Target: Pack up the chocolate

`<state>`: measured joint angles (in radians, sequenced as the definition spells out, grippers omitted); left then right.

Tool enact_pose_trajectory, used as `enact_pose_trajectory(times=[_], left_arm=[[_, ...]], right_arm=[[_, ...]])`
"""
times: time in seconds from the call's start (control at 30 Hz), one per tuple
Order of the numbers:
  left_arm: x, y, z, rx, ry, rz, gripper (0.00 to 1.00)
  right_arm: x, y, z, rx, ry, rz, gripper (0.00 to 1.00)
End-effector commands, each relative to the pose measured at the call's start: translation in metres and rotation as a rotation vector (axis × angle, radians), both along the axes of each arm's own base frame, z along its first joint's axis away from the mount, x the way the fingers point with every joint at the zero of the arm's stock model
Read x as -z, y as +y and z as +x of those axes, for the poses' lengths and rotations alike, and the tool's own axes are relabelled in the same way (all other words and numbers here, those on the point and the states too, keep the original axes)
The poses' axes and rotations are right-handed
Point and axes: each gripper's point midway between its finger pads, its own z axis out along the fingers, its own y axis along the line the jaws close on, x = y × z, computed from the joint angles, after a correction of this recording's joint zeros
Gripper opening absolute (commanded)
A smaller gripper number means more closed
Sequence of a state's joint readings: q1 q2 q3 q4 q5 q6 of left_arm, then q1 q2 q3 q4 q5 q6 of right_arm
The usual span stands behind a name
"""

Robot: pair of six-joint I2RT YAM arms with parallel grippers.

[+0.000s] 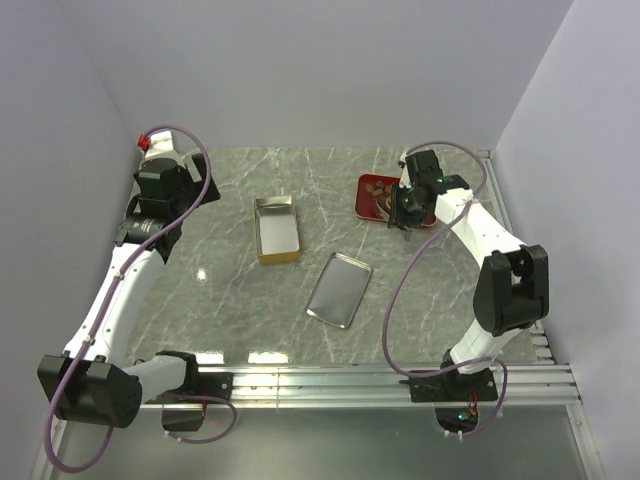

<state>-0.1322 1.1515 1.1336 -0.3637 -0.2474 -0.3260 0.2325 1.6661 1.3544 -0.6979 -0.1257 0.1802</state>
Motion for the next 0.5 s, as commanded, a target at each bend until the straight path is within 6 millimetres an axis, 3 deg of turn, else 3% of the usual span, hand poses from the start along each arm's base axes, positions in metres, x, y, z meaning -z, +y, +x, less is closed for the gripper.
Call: enact_pose_trajectory(times=[0.0,0.27,0.47], left_arm=[[-0.015,-0.001,0.005,0.006,-0.045,0.006,0.99],[-0.012,-0.005,0.006,0.020,-0.040,-0.013,0.99],[-0.013,-0.005,0.004,0.020,-0.040,-0.018,0.99]], right_arm=[[-0.052,0.007,0.000,-0.033,-0.107,0.030,0.19],[-0.085,0.029,-0.019,-0.087,-0.141,0.082,0.18],[-0.115,0.084,-0.025,-0.200,-0.174,0.163,0.18]])
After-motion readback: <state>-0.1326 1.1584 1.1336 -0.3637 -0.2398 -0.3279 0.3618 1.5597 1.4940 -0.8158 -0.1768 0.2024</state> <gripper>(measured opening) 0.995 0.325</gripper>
